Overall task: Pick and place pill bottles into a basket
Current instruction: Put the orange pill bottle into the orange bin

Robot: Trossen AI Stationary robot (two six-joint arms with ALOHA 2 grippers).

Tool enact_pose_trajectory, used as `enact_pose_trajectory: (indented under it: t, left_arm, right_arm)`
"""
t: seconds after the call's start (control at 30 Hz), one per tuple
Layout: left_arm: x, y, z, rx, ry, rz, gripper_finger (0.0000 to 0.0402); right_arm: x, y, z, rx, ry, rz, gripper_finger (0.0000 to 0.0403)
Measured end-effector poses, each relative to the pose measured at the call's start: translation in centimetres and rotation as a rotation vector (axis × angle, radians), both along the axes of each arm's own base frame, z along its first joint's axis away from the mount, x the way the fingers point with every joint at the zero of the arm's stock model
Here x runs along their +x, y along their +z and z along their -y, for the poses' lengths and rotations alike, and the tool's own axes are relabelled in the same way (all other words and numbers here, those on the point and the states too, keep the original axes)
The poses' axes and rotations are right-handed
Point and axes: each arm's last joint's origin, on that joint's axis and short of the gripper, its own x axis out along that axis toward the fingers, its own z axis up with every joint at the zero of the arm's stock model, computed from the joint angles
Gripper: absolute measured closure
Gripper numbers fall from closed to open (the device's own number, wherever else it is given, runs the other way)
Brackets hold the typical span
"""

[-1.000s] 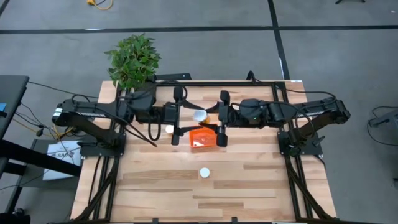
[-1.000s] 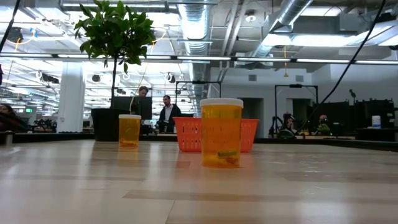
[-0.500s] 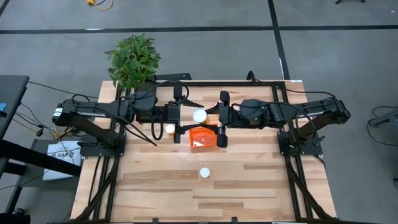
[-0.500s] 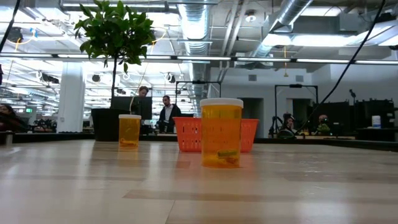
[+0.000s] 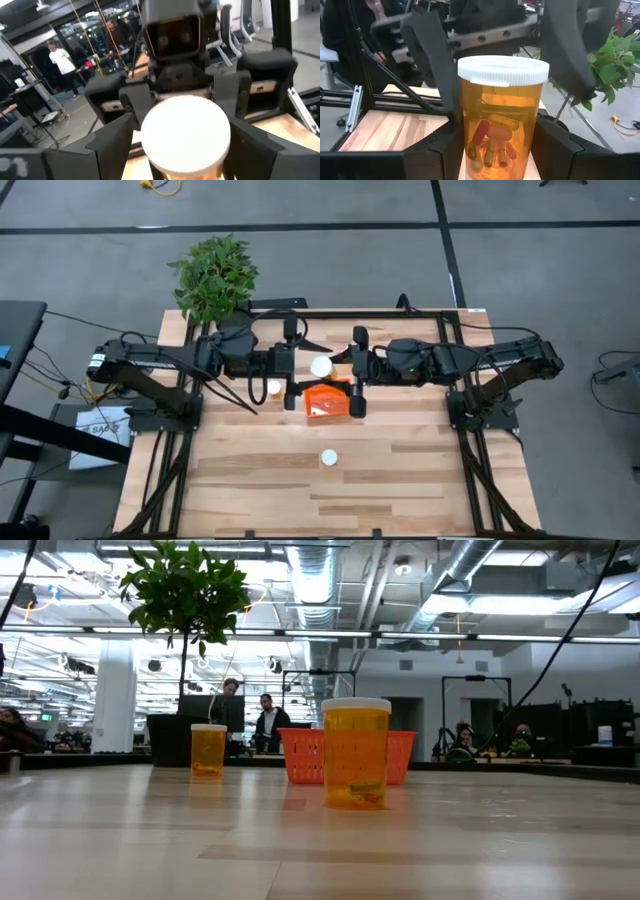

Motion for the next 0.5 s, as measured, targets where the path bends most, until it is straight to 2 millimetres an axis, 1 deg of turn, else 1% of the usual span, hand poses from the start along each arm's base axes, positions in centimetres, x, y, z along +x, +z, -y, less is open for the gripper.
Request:
enact_pose_trajectory:
  t: [0.37, 0.5]
  left_arm:
    - [-0.08, -0.16, 0.00, 0.001, -0.001, -0.021, 0.0129]
    - [-0.08, -0.16, 0.00, 0.001, -0.001, -0.021, 0.0142]
  right_arm:
    - [-0.03, -0.10, 0.02, -0.002, -0.001, -0.011, 0.0214]
    - [-0.03, -0.10, 0.02, -0.002, -0.001, -0.011, 0.0214]
